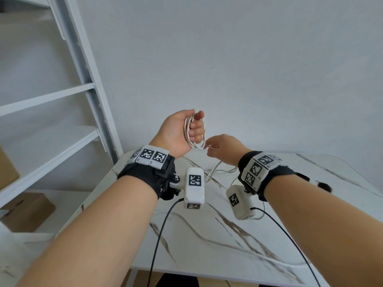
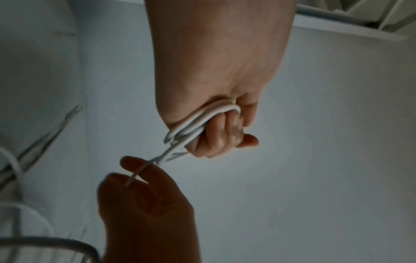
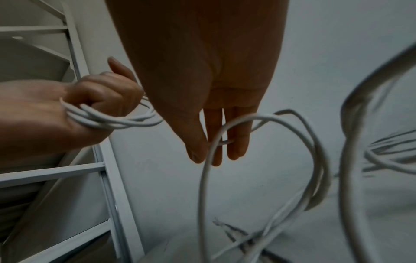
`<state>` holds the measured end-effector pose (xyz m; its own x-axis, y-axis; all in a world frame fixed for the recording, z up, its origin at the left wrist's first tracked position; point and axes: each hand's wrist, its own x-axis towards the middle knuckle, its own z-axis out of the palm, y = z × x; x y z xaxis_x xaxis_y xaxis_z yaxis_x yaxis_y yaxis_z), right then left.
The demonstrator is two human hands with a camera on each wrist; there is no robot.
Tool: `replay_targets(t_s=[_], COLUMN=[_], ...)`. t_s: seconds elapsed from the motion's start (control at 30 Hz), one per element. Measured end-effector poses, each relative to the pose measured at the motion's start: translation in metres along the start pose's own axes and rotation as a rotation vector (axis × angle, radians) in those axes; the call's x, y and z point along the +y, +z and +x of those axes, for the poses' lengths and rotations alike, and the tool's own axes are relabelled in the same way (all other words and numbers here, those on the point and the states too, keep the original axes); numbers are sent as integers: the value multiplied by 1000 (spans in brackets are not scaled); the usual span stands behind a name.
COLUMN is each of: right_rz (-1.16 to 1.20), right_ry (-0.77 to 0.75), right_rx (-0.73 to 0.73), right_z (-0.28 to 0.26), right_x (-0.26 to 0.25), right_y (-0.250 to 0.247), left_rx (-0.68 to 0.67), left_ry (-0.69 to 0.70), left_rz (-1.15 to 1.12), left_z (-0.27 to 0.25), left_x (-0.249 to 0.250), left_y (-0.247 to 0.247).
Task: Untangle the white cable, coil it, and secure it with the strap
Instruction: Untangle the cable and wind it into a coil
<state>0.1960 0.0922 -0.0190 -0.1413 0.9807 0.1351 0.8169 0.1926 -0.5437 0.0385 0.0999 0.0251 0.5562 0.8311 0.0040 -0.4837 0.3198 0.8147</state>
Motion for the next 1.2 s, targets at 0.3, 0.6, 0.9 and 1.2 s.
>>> replay_targets(t_s=[0.3, 0.6, 0.9, 1.2], right_rz=[-78, -115, -10, -144], right_ry=[73, 66, -39, 52], right_rx=[-48, -98, -87, 232], right_z=[-2, -2, -2, 13], right_x=[4, 12, 7, 19], right_y=[6, 3, 5, -14], left_rx=[144, 288, 600, 592], left_ry=[213, 391, 537, 464], left_rz=[-174, -131, 911, 1593], left_z=[7, 13, 30, 53], left_x=[8, 23, -10, -42], left_y=[8, 6, -13, -17])
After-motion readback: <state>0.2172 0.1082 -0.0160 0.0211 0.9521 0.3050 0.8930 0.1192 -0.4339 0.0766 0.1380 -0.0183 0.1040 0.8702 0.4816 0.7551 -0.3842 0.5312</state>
